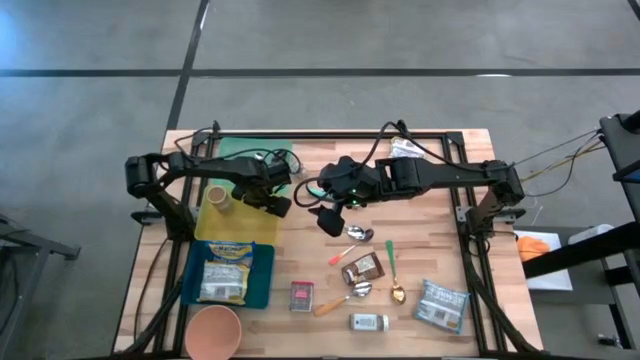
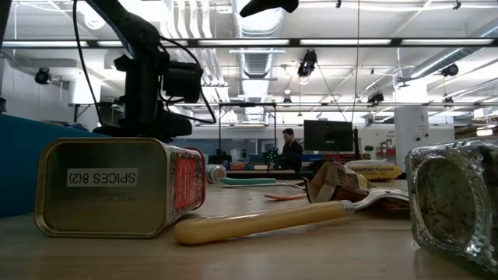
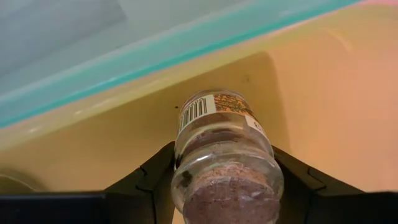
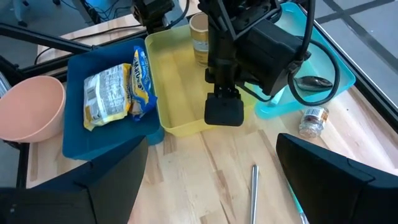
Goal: Pick & Place Food Item
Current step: Put the right brown seasoning bottle into the yellow bin, then put the yellow noodle pack into the blue bin
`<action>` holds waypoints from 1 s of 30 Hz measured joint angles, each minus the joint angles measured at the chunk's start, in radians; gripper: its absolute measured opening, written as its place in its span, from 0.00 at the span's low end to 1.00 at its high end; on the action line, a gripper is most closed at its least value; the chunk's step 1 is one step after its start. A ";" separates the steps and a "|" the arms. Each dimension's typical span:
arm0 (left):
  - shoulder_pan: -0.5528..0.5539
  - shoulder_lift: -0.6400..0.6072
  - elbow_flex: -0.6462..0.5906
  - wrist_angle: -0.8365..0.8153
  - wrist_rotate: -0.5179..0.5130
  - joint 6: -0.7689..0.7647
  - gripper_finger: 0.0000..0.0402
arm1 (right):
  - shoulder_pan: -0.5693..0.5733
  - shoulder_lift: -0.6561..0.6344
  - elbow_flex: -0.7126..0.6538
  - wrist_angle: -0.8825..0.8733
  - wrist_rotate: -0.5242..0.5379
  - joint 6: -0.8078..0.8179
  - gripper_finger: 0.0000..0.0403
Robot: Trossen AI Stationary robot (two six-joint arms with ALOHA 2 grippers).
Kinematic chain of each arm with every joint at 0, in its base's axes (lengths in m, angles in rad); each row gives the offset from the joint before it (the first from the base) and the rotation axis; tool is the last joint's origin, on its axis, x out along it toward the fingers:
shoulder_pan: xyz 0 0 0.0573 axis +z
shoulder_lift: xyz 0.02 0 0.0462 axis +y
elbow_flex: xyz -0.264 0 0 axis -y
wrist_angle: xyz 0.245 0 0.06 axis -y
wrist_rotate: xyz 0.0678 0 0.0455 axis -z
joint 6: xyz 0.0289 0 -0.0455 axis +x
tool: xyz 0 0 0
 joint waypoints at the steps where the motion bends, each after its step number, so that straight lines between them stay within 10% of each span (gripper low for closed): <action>1: 0.000 0.000 0.000 0.000 0.002 0.000 0.50 | 0.000 0.000 0.000 0.000 0.000 0.000 0.88; 11: 0.000 0.000 -0.001 -0.001 0.025 -0.003 0.81 | 0.000 0.000 0.000 -0.001 0.000 0.000 0.88; 30: -0.002 -0.130 0.137 -0.154 0.033 0.084 0.84 | -0.001 -0.007 0.000 -0.075 0.135 0.026 0.88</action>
